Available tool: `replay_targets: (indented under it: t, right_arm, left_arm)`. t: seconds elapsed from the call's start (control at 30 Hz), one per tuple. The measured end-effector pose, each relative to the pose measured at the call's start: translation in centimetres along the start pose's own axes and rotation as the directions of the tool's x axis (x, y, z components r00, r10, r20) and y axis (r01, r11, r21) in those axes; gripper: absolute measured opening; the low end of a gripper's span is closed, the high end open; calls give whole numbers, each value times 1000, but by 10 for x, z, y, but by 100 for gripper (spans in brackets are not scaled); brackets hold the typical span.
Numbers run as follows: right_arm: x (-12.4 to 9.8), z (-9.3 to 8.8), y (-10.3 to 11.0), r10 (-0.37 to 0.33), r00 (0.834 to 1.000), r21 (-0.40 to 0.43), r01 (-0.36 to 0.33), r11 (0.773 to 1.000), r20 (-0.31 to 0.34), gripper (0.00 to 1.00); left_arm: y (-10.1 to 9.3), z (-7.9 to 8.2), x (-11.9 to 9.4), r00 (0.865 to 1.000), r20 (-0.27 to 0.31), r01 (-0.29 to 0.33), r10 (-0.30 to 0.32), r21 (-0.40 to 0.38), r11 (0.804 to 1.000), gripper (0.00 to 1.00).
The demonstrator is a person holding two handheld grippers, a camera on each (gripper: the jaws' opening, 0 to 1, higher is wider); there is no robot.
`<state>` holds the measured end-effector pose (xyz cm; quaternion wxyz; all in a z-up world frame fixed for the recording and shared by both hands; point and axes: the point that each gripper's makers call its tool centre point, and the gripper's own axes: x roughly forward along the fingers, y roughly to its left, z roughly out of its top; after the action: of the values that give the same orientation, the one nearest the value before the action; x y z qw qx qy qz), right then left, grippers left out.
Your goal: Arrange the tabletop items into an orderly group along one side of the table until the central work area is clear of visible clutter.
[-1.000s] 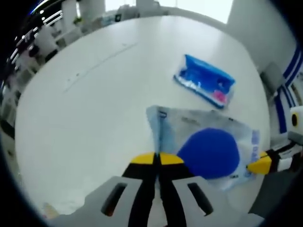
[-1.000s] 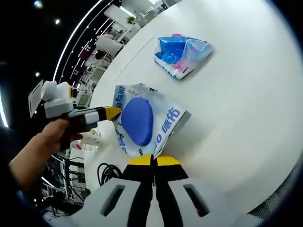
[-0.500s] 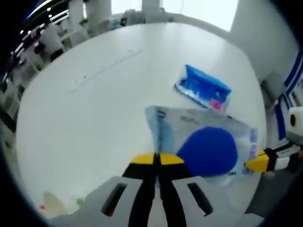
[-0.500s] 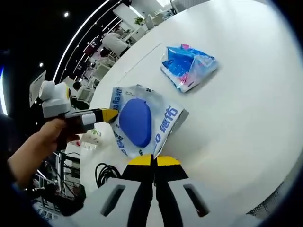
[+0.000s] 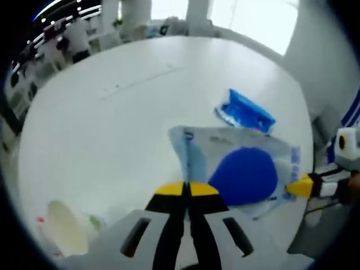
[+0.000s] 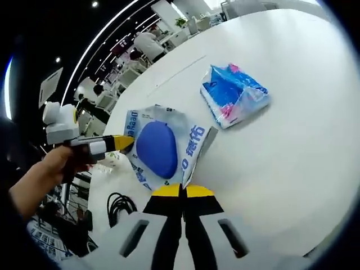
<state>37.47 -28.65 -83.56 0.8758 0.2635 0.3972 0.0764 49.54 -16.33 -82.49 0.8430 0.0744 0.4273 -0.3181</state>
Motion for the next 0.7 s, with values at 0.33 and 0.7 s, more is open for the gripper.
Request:
replay_targets:
  t: [0.33, 0.7]
  right_arm:
    - [10, 19, -1, 18, 999, -154, -23, 988, -30, 0]
    - [34, 41, 9, 55, 996, -324, -74, 943, -69, 0]
  left_arm:
    - [10, -14, -10, 998, 48, -29, 35, -114, 993, 0]
    - [29, -35, -19, 992, 96, -54, 82, -263, 963, 0]
